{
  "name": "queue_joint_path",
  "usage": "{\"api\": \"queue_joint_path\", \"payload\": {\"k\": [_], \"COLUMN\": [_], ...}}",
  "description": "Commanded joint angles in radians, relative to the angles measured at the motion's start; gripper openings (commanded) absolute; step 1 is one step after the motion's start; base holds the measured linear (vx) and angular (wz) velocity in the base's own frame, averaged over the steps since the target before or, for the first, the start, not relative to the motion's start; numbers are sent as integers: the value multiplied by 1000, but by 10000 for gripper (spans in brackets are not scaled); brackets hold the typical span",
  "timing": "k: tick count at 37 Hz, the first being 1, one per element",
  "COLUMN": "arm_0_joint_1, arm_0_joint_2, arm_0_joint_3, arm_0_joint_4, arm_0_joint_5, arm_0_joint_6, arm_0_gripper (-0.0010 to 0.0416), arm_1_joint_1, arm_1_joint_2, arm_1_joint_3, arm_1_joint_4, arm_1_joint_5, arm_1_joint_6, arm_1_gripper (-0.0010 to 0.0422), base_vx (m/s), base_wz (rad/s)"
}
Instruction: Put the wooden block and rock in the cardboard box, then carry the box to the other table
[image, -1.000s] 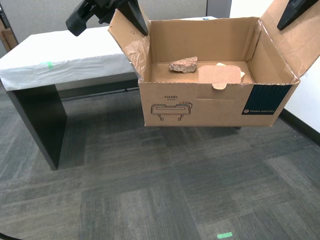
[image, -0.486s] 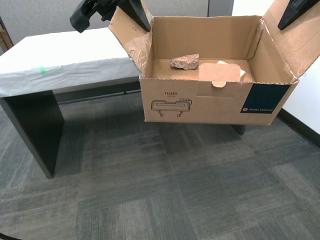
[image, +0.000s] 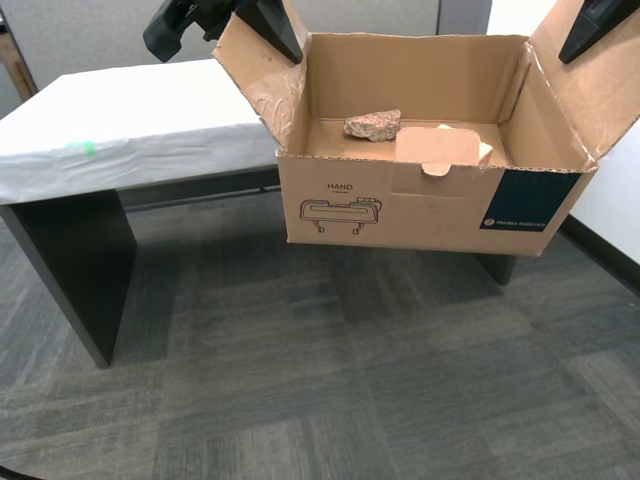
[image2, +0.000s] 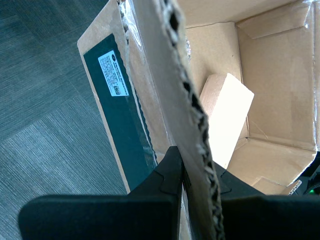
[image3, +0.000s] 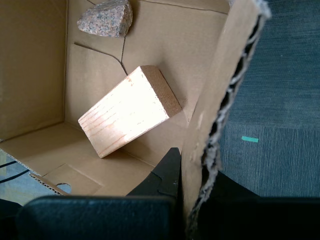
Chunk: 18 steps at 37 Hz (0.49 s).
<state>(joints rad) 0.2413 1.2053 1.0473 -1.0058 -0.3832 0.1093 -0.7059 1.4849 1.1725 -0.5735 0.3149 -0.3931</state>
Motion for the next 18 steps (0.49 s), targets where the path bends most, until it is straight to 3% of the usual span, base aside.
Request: {"api": "queue_joint_path", "payload": {"k": [1,18], "arm_0_joint_1": [2,2], "arm_0_joint_2": [0,0], "arm_0_joint_3": [2,2], "arm_0_joint_4": [3,-4], "arm_0_joint_5": [-35,-35], "arm_0_joint_6": [-6,-5], "arm_0_gripper": [-1,-1], "arm_1_joint_1": [-2,-2], "arm_1_joint_2": [-1,-1], "arm_1_joint_3": [2,2], "arm_1_joint_4": [19,18], "arm_1_joint_5": [26,26], "arm_1_joint_6": [10,7], "arm_1_gripper": [0,0], "base_vx": [146,141], "base_wz": [165,154]}}
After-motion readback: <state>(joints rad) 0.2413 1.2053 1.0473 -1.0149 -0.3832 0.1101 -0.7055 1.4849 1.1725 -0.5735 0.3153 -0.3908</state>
